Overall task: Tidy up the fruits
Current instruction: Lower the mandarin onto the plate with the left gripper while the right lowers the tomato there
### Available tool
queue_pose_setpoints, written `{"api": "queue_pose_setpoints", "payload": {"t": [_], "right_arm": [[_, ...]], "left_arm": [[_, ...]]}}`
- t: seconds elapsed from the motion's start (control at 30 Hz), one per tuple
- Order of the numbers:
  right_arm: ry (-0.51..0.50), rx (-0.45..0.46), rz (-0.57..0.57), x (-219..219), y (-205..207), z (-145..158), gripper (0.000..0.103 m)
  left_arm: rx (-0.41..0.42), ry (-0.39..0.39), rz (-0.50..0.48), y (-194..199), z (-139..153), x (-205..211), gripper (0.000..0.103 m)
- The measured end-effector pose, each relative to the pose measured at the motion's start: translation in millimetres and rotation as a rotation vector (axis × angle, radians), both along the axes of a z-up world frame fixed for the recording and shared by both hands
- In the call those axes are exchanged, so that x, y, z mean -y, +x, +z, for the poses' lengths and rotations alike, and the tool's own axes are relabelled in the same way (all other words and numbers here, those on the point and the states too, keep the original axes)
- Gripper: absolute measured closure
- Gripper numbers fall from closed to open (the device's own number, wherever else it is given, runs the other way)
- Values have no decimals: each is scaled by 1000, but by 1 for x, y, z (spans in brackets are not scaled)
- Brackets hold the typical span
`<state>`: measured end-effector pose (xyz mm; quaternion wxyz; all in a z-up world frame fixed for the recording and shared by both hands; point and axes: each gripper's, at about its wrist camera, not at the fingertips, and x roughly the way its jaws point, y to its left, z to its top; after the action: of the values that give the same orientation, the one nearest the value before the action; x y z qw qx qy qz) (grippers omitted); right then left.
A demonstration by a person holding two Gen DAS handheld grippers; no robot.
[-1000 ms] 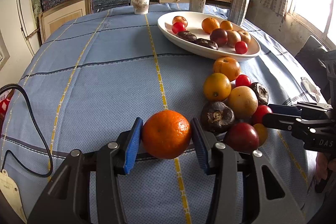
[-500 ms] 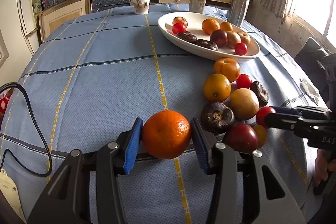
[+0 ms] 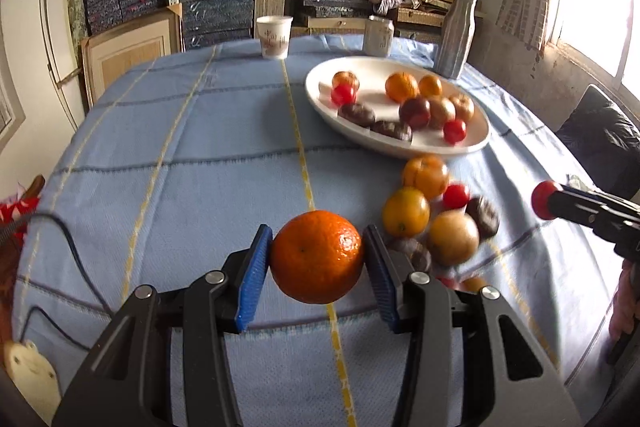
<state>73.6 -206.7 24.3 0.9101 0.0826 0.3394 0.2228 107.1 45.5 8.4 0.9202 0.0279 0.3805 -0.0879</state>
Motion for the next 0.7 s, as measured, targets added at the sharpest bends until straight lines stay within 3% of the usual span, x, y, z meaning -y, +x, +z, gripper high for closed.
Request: {"api": "queue_pose_setpoints", "payload": {"t": [0.23,0.37,0.53,0.7], "right_arm": [[-14,123,-60,27,16,62,72],[-13,154,-70,31,35,82,72],[-30,130,-53,18,74,76,72],[-46,64,-13,-5,105,46,72]], "left_arm": [[56,22,-34,41,43,29,57],[74,21,-49,81,59,53,57],[50,10,-61,131,55,78,57],[-2,-16,-68,173,32,93,57]]}}
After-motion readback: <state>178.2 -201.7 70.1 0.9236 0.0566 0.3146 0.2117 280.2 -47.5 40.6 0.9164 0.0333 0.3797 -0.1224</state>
